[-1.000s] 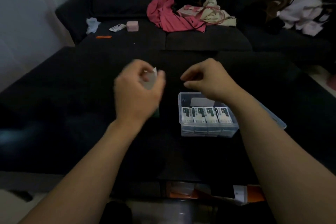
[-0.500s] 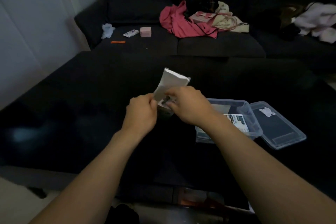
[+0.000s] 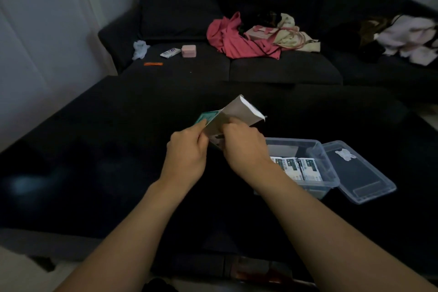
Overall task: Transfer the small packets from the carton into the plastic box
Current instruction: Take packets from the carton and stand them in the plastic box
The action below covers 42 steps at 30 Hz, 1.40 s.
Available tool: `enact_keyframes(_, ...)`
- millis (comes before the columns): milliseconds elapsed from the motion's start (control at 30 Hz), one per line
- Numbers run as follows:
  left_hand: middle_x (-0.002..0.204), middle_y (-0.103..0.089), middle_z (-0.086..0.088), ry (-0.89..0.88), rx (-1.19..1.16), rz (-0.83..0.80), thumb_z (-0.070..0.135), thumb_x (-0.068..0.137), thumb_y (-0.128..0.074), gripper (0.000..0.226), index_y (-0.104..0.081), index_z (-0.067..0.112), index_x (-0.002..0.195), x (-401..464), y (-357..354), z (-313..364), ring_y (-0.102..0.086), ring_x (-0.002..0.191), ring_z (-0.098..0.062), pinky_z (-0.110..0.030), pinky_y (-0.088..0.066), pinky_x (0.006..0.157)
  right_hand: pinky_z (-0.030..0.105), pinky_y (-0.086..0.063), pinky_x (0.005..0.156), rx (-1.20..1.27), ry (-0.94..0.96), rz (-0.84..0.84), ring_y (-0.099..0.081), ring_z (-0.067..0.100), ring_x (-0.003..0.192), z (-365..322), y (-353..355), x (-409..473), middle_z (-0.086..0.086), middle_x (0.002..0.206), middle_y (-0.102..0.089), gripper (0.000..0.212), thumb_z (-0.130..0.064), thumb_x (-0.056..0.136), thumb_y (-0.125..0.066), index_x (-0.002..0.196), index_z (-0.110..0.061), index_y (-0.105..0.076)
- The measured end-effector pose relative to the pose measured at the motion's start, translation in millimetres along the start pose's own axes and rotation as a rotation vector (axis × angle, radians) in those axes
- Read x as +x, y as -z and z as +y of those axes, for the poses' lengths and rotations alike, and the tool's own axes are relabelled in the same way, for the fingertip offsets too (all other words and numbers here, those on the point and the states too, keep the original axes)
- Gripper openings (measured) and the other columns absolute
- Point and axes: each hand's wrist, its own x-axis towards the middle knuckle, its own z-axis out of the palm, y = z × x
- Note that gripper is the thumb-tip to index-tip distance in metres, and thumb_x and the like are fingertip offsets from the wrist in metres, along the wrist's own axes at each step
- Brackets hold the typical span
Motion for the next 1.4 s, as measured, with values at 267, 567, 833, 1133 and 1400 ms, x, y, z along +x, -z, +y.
enact_keyframes(267, 0.09, -0.073, 0.003, 0.055, -0.133, 0.004, 0.012, 0.104, -0.047, 0.038, -0.065, 0.03, 0.132, -0.4, -8.6, -10.4, -0.071, 0.082, -0.01, -0.045, -0.062, 0.078, 0.031, -0.042, 0.071, 0.008, -0.102, -0.052, -0.067, 0.025, 0.096, 3.9, 0.5, -0.3, 0.007, 0.11, -0.068, 0.02, -0.014, 0.096, -0.059, 0.115, -0.013, -0.065)
enact_keyframes(567, 0.097, -0.073, 0.004, 0.023, -0.156, -0.014, 0.009, 0.104, -0.046, 0.045, -0.057, 0.046, 0.127, 2.6, -13.1, -11.0, -0.071, 0.085, -0.01, -0.041, -0.062, 0.079, 0.035, -0.051, 0.079, 0.054, -0.126, -0.055, -0.067, 0.026, 0.095, 9.4, 2.8, 3.0, 0.008, 0.108, -0.07, 0.019, -0.012, 0.096, -0.058, 0.112, -0.014, -0.068)
enact_keyframes(833, 0.104, -0.063, 0.03, -0.006, -0.255, 0.126, 0.003, 0.104, -0.048, 0.043, -0.061, 0.027, 0.138, 4.5, -12.6, -11.7, -0.064, 0.095, 0.015, -0.011, -0.054, 0.082, 0.043, -0.061, 0.076, 0.471, -0.179, 0.133, -0.069, 0.028, 0.092, 18.9, 2.7, 7.0, 0.004, 0.107, -0.072, 0.024, -0.025, 0.092, -0.058, 0.11, -0.03, -0.072)
enact_keyframes(1133, 0.087, -0.072, 0.007, 0.161, -0.182, 0.242, 0.009, 0.103, -0.045, 0.03, -0.075, 0.015, 0.105, 9.1, -9.5, -22.9, -0.072, 0.079, -0.01, -0.039, -0.064, 0.075, 0.02, -0.047, 0.041, 0.818, -0.138, 0.157, -0.066, 0.015, 0.048, 20.4, 26.9, 1.1, 0.0, 0.081, -0.073, 0.015, -0.01, 0.097, -0.062, 0.099, -0.015, -0.076)
enact_keyframes(1400, 0.072, -0.061, 0.002, 0.102, 0.051, 0.32, 0.007, 0.1, -0.042, 0.035, -0.066, 0.007, 0.125, 8.1, -4.3, -17.3, -0.054, 0.058, -0.007, -0.02, -0.039, 0.054, 0.024, -0.047, 0.042, 0.957, -0.11, 0.238, -0.062, 0.021, 0.05, 50.6, 43.2, -3.2, 0.005, 0.082, -0.076, 0.014, -0.005, 0.093, -0.066, 0.095, -0.012, -0.078)
